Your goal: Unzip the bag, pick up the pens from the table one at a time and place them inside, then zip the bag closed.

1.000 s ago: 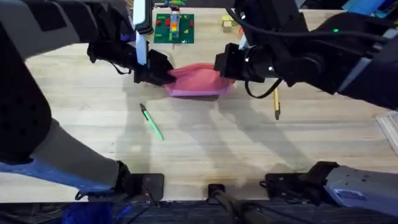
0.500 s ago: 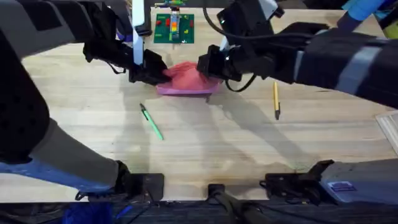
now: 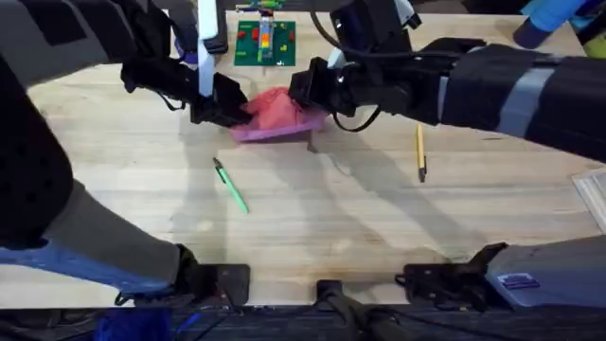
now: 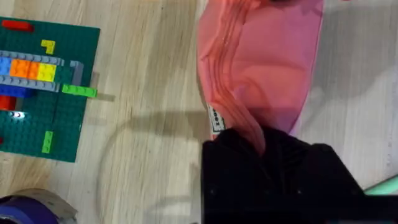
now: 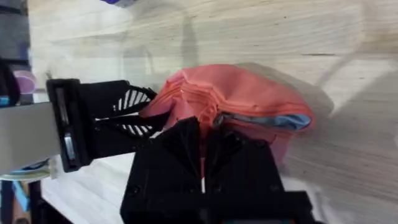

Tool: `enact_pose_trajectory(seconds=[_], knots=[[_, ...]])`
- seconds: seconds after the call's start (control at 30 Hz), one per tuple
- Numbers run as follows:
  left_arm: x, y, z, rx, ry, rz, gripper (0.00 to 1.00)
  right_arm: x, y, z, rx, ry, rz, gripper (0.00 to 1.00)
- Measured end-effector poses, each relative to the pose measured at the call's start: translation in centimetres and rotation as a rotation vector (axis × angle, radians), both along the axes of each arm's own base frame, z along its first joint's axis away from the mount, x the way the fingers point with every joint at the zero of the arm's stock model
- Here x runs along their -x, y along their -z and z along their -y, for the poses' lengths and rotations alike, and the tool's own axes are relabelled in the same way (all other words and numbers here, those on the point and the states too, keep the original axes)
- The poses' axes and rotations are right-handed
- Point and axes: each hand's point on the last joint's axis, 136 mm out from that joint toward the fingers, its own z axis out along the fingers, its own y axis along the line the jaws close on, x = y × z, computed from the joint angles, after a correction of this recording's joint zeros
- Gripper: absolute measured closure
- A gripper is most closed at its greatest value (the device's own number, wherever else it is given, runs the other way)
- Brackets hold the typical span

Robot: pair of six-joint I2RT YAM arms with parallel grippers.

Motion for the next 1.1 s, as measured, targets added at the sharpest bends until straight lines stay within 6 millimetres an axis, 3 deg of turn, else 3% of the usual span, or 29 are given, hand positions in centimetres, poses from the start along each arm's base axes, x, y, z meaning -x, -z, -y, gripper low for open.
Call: enact_pose_trajectory(seconds=[0.3,0.57,0.9,1.1], knots=[[-0.1,-0.2,0.1,0.008,0.001,0.005,0.957,-2.2,-3.2,0.4,-0.137,0.068,-0.045,0.969],[-0.1,-0.3,0.2,0.014,0.001,0.006,0.957,-2.5,-4.6,-0.3,-0.276,0.131,-0.126,0.969],[-0.1,-0.3,0.2,0.018,0.002,0.005,0.957,-2.3,-4.4,-0.2,-0.309,0.190,-0.192,0.969],[-0.1,-0.2,0.1,0.008,0.001,0.004,0.957,-1.9,-4.2,-2.0,-0.252,0.205,-0.137,0.968]])
